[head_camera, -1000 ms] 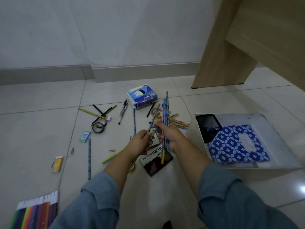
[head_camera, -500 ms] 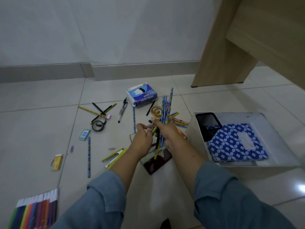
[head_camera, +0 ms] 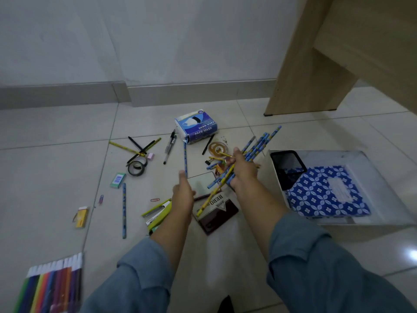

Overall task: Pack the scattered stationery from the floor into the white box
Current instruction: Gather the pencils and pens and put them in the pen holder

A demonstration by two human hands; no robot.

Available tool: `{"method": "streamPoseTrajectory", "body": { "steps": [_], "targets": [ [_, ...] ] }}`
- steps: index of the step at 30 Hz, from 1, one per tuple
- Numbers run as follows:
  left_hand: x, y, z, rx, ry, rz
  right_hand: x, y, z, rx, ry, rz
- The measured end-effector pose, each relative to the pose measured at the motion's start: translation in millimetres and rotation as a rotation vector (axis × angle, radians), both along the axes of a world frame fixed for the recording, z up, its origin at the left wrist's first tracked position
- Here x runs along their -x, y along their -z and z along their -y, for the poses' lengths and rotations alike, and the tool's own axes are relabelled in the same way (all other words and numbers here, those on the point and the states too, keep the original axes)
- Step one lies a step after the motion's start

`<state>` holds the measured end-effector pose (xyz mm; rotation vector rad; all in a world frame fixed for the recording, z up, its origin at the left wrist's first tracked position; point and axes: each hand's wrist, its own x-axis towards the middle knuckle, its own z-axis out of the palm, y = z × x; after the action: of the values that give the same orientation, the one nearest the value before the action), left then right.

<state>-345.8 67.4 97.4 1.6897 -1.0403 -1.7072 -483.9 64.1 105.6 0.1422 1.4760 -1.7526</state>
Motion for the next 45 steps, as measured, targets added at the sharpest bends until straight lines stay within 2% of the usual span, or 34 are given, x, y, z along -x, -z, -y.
{"method": "streamPoseTrajectory", "body": {
  "steps": [2,4,5,9,12,15,18,22,25,28,31,34,38,41,45],
  "targets": [
    [0,0,-9,-0.330,-0.132,-0.291,-3,2,2,-0.013,0.007,-0.018],
    [2,0,-14,-0.471,-0.266,-0.490,-6,6,2,-0.029,0.029,-0.011],
    [2,-1,-15,-0.481,-0.317,-0.520,-5,6,1,-0.037,0.062,-0.019],
    [-2,-5,-15,-0.430,-0.427,-0.457,9,4,-1,-0.073,0.200,-0.117],
    [4,-5,-19,-0.390,-0.443,-0.445,13,5,-2,-0.107,0.219,-0.185],
    [13,-6,-19,-0.358,-0.461,-0.405,3,3,-5,-0.073,0.110,-0.094],
    [19,-4,-11,-0.330,-0.504,-0.396,-18,2,-11,-0.069,-0.089,-0.012],
    [32,-6,-9,-0.319,-0.461,-0.468,-44,6,-20,0.074,-0.164,0.098],
    [46,-14,-11,-0.305,-0.337,-0.517,-34,-2,-26,0.071,-0.190,0.019],
    [70,-30,-15,-0.199,-0.072,-0.542,2,-25,-29,0.157,-0.107,-0.106],
    [99,-52,-16,0.035,0.125,-0.417,58,-51,-38,0.180,0.049,-0.348],
    [125,-56,-18,0.235,0.326,-0.319,109,-56,-53,0.121,0.178,-0.542],
    [149,-41,-36,0.355,0.584,-0.212,138,-38,-59,0.015,0.125,-0.689],
    [162,-33,-45,0.358,0.638,-0.187,144,-24,-54,0.003,0.063,-0.707],
    [171,-28,-45,0.281,0.615,-0.325,145,-15,-53,0.018,0.043,-0.684]
  ]
}}
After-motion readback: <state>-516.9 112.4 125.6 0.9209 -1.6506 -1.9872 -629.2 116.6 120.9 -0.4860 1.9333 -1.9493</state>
